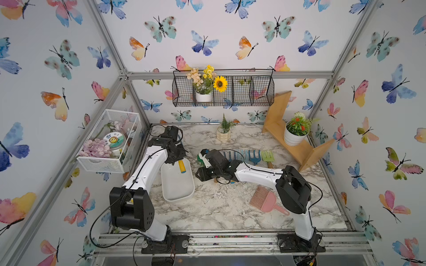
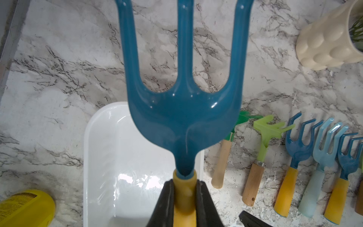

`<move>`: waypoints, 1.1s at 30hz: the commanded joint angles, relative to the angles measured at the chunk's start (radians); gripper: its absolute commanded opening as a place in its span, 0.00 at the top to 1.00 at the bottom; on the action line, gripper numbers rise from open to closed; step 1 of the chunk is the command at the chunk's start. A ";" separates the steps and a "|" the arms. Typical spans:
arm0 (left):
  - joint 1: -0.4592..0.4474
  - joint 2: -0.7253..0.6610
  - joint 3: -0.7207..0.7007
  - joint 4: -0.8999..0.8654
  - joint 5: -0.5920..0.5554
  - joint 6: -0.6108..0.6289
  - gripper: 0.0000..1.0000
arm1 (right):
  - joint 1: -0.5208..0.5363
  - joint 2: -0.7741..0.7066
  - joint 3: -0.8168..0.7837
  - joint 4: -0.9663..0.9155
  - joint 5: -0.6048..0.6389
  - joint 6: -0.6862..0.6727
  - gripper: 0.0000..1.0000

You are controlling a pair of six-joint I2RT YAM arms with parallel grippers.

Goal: Take the hand rake out of the storage box
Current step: Move the storage box to the center of the board.

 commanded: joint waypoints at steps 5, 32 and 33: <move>0.001 0.016 0.061 -0.020 0.013 -0.018 0.89 | 0.015 0.118 0.079 0.076 -0.017 0.082 0.53; -0.020 0.174 0.158 -0.033 0.018 0.021 0.89 | 0.038 0.016 -0.020 0.205 0.014 0.106 0.47; -0.030 0.187 0.166 -0.034 0.014 0.026 0.89 | 0.029 -0.021 -0.053 0.176 0.028 0.085 0.46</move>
